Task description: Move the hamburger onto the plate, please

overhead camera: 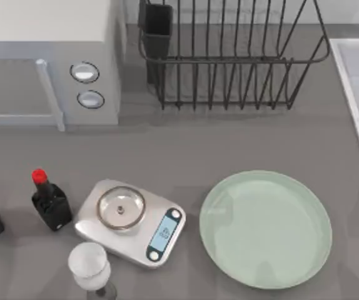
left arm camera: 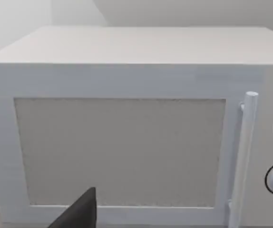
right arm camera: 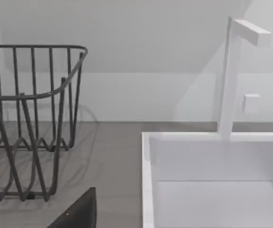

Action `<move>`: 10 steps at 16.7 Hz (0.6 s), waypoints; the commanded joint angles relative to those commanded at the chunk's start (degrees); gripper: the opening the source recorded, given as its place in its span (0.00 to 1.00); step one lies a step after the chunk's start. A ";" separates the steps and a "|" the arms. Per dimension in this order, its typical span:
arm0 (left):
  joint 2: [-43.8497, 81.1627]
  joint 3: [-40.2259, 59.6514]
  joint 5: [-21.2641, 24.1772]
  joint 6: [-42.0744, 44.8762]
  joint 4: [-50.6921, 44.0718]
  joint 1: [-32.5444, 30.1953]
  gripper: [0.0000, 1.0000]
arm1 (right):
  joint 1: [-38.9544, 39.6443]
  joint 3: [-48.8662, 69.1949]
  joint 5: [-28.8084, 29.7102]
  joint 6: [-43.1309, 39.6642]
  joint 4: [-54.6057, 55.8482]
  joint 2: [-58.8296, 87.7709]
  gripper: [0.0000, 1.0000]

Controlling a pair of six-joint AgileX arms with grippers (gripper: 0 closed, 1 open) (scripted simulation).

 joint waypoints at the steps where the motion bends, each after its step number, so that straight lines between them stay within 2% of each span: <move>1: 0.00 0.00 0.00 0.00 0.00 0.00 1.00 | 0.00 0.00 0.00 0.00 0.00 0.00 1.00; 5: 0.00 0.00 0.00 0.00 0.00 0.00 1.00 | -0.11 2.85 -0.11 -3.64 -3.53 3.81 1.00; 10: 0.00 0.00 0.00 0.00 0.00 0.00 1.00 | -0.91 13.44 -0.16 -17.90 -17.57 22.07 1.00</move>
